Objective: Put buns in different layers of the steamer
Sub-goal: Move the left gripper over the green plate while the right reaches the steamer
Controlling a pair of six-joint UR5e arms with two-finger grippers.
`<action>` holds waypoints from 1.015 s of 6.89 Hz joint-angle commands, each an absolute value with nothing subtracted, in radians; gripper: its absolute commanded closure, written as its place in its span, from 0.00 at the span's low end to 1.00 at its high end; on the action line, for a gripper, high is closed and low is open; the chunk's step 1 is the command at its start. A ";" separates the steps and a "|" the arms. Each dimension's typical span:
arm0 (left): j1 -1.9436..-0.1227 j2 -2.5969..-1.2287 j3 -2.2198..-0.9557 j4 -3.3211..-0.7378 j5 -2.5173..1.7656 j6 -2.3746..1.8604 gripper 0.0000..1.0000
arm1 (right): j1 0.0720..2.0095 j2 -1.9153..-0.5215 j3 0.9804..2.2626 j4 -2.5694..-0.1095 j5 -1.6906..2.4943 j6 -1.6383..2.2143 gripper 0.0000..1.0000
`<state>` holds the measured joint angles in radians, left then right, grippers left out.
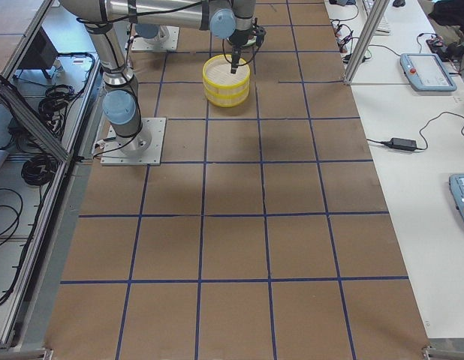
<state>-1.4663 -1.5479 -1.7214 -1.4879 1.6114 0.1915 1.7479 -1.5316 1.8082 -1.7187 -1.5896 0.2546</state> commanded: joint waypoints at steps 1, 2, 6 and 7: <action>-1.411 -1.562 -1.825 -1.364 1.606 0.233 0.01 | 1.758 -1.529 1.949 -1.827 -1.589 0.242 0.00; -1.413 -1.566 -1.854 -1.326 1.606 0.230 0.01 | 1.758 -1.522 2.009 -1.897 -1.591 0.241 0.00; -1.413 -1.580 -1.856 -1.322 1.608 0.229 0.01 | 1.756 -1.490 2.013 -1.933 -1.600 0.199 0.39; -1.413 -1.578 -1.856 -1.322 1.608 0.229 0.00 | 1.756 -1.485 2.014 -1.936 -1.600 0.199 0.49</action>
<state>-1.4129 -1.5786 -1.8565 -1.3231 1.6071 0.2293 1.7565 -1.4911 2.0126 -1.9306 -1.5988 0.2002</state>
